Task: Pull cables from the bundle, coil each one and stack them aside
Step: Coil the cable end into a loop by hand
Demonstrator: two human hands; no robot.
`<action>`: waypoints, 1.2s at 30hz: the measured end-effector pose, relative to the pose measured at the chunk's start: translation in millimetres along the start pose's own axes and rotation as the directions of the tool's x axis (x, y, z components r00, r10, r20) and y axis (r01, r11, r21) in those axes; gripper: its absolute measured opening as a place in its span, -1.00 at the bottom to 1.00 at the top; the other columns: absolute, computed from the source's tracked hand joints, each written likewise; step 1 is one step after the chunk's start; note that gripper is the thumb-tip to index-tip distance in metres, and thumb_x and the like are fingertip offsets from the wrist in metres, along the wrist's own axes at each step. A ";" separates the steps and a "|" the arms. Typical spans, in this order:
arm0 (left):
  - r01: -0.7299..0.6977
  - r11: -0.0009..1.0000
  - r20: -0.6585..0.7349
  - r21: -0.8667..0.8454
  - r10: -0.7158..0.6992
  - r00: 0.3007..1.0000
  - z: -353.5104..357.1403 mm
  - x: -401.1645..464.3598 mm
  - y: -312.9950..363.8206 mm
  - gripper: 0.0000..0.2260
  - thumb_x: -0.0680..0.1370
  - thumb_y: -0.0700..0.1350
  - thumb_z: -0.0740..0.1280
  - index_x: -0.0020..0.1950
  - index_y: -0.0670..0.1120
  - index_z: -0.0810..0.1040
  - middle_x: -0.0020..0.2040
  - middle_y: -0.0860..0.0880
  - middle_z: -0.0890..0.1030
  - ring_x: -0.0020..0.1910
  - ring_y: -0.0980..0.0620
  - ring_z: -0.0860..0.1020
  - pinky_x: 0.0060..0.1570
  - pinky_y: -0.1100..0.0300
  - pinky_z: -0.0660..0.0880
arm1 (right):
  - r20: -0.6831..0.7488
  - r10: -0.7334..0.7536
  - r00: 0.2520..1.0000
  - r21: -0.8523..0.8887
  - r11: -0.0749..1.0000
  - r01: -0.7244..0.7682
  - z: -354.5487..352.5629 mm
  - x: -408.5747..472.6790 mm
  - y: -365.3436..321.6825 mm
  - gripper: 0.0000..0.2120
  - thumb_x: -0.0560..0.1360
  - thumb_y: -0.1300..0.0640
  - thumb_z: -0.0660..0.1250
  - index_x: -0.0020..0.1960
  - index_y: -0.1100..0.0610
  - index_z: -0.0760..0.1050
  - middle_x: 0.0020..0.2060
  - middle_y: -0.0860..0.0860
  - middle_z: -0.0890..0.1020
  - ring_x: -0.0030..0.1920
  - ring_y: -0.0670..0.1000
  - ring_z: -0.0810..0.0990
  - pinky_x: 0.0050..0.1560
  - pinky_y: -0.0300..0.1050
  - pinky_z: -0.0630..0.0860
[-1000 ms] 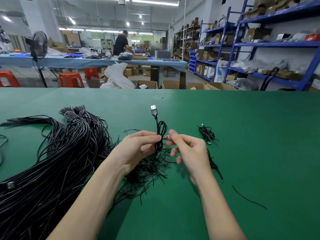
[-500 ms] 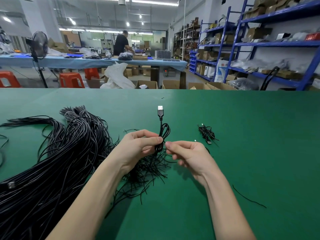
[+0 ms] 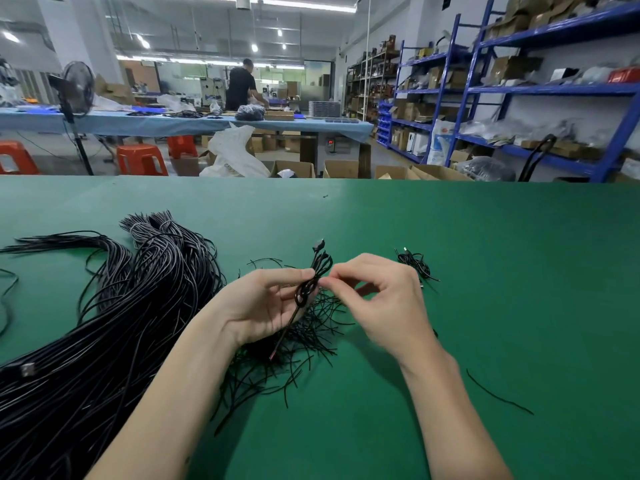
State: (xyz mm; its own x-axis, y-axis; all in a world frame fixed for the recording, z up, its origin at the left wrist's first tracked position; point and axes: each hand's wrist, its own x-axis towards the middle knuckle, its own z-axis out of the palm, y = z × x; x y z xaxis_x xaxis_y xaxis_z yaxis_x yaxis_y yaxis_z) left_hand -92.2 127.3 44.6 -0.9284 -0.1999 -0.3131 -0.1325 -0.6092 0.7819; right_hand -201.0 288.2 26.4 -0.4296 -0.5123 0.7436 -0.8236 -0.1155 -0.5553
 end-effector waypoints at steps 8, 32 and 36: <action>-0.288 0.920 -0.022 0.265 0.305 0.952 -4.7 6.7 -6.4 -0.84 0.35 -0.22 0.51 -0.19 -0.10 0.56 -0.24 -0.04 0.64 -0.30 0.09 0.60 -0.20 0.29 0.58 | -0.027 0.377 0.926 -0.054 0.924 -0.378 7.2 -7.6 2.1 -0.81 0.47 -0.16 0.48 -0.20 -0.07 0.70 -0.31 -0.09 0.69 -0.39 0.02 0.55 -0.32 -0.13 0.51; -0.283 0.940 -0.076 0.189 0.302 0.950 10.1 13.1 -19.5 -0.89 0.44 -0.29 0.48 -0.20 -0.14 0.59 -0.33 -0.03 0.62 -0.36 0.10 0.57 -0.27 0.29 0.59 | -0.093 0.562 0.822 0.382 0.783 -0.492 23.5 -8.5 4.1 -0.86 0.50 0.16 0.51 -0.22 0.15 0.66 -0.43 -0.04 0.60 -0.47 -0.08 0.46 -0.42 -0.26 0.42; -0.074 0.997 -0.089 -0.029 0.071 0.993 11.2 10.4 -15.5 -0.98 0.30 -0.28 0.50 -0.30 -0.20 0.71 -0.24 -0.13 0.70 -0.37 0.08 0.65 -0.42 0.32 0.57 | -0.267 0.145 0.953 0.086 0.988 -0.126 25.9 -16.8 11.0 -0.88 0.51 0.21 0.50 -0.20 0.12 0.64 -0.32 -0.06 0.62 -0.36 -0.01 0.56 -0.42 -0.03 0.52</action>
State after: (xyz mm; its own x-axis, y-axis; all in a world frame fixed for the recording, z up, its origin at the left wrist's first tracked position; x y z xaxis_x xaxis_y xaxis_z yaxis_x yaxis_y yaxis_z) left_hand -103.8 143.2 35.2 -0.9008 -0.3103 -0.3039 -0.0536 -0.6149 0.7867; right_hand -193.2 273.4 -1.9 -0.6274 -0.2775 0.7276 -0.7280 -0.1225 -0.6745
